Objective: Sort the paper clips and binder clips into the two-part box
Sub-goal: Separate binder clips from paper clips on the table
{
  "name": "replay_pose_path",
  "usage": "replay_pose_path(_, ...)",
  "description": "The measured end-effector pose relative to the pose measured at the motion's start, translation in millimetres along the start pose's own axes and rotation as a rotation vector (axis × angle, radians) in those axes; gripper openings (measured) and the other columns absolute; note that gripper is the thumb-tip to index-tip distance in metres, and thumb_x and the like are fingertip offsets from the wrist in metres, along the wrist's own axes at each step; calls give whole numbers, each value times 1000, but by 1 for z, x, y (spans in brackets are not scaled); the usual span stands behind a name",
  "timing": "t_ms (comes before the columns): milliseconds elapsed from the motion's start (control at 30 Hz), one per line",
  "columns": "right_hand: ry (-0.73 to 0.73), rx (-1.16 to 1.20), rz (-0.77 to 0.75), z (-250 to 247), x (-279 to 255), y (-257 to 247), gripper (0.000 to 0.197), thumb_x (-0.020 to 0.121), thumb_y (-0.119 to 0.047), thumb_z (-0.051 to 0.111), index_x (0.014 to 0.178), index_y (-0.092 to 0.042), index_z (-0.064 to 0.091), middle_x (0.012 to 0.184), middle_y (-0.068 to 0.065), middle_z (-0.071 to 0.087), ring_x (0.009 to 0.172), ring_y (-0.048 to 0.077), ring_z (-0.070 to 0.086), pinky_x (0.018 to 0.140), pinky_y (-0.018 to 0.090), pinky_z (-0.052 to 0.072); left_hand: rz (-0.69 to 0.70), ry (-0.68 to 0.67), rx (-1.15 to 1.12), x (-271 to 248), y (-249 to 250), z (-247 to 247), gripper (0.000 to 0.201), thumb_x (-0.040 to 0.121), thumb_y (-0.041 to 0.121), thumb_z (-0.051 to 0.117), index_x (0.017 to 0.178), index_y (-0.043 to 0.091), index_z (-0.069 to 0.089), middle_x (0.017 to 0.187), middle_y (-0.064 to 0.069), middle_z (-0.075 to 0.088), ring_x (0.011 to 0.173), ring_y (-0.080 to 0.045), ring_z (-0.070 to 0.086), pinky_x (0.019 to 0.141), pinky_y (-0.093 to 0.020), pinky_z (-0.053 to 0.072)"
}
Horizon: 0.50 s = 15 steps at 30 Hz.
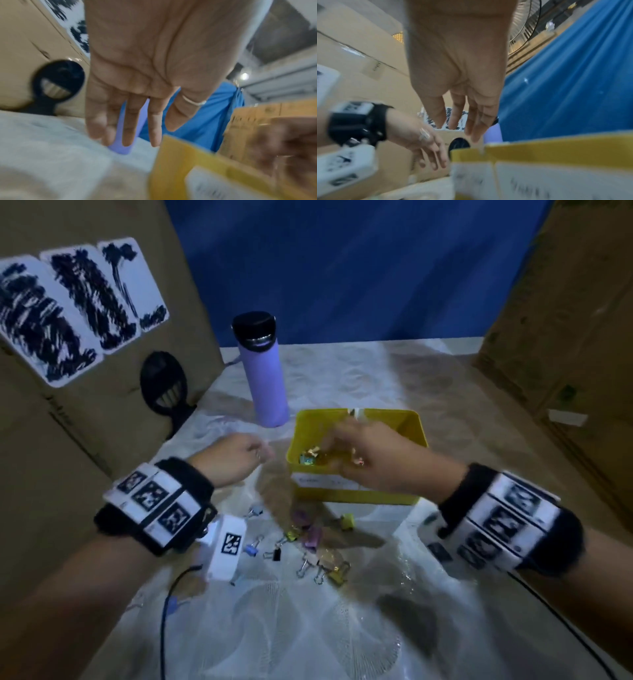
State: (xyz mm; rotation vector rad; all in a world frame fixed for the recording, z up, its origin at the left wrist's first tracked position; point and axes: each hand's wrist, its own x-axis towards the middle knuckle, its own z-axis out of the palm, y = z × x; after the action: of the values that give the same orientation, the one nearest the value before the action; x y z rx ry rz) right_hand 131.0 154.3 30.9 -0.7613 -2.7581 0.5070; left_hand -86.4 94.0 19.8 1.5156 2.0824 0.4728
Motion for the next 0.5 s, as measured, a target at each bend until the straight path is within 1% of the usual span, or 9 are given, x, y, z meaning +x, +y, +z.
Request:
replay_pose_path(33, -87, -23, -21, 8, -12, -2, 36, 85, -24, 62, 115, -8, 55, 112, 11, 59, 95, 23, 54, 77, 18, 35, -55, -38, 125, -7, -17, 4, 25, 94, 25, 47, 112, 13, 60, 112, -7, 59, 103, -25, 56, 85, -32, 44)
replay_pose_path(67, -207, -54, -10, 20, -23, -3, 42, 81, -28, 66, 118, -11, 54, 116, 10, 58, 100, 24, 55, 83, 24, 40, -130, -85, 227, -9, -34, 10, 32, 95, 28, 45, 123, 17, 53, 127, -9, 51, 115, -28, 52, 95, -33, 43)
replay_pose_path(133, -411, -101, 53, 48, -36, -3, 71, 68, -36, 77, 129, -19, 43, 129, 6, 50, 114, 24, 51, 94, 31, 43, -257, -170, 335, -14, -58, 26, 49, 94, 43, 38, 140, 29, 30, 149, -14, 26, 133, -37, 34, 111, -41, 31)
replay_pose_path(200, -484, -158, 64, 75, -35, -4, 105, 53, -42, 84, 138, -27, 25, 141, 8, 35, 125, 29, 42, 103, 41, 42, -347, -209, 380, -18, -72, 40, 55, 93, 51, 30, 144, 40, 14, 158, -9, 5, 143, -40, 10, 117, -52, 14)
replay_pose_path(267, -512, -220, 29, 94, -22, -4, 126, 42, -48, 87, 139, -39, 7, 151, 8, 18, 134, 36, 29, 105, 54, 39, -383, -233, 400, -23, -81, 49, 56, 92, 56, 26, 144, 43, 12, 159, -3, 0, 146, -35, 0, 118, -57, 4)
replay_pose_path(300, -529, -239, 25, 98, -16, -7, 133, 38, -53, 86, 138, -44, 0, 155, 7, 11, 137, 39, 23, 106, 58, 35, -387, -263, 403, -26, -83, 51, 60, 88, 62, 24, 144, 44, 10, 159, -2, -3, 146, -33, -2, 118, -56, 3)
replay_pose_path(367, -587, -245, 40, 98, -6, -14, 139, 33, -58, 85, 137, -49, -8, 157, 3, -1, 141, 41, 13, 109, 62, 29, -376, -320, 435, -33, -80, 54, 75, 77, 76, 19, 144, 46, 3, 159, -4, -12, 147, -33, -1, 118, -53, 9)
replay_pose_path(400, -619, -247, 54, 98, -3, -18, 138, 35, -57, 85, 137, -49, -8, 157, 1, -1, 141, 40, 12, 110, 61, 28, -364, -336, 466, -38, -76, 56, 80, 72, 79, 18, 143, 47, 1, 158, -6, -12, 146, -35, 1, 118, -53, 12)
replay_pose_path(500, -626, -305, 32, 97, -1, -26, 125, 41, -55, 85, 139, -44, 7, 154, -1, 13, 135, 35, 21, 109, 54, 33, -311, -320, 490, -59, -60, 68, 91, 61, 90, 27, 140, 53, -1, 158, -9, -7, 142, -45, 11, 115, -53, 18)
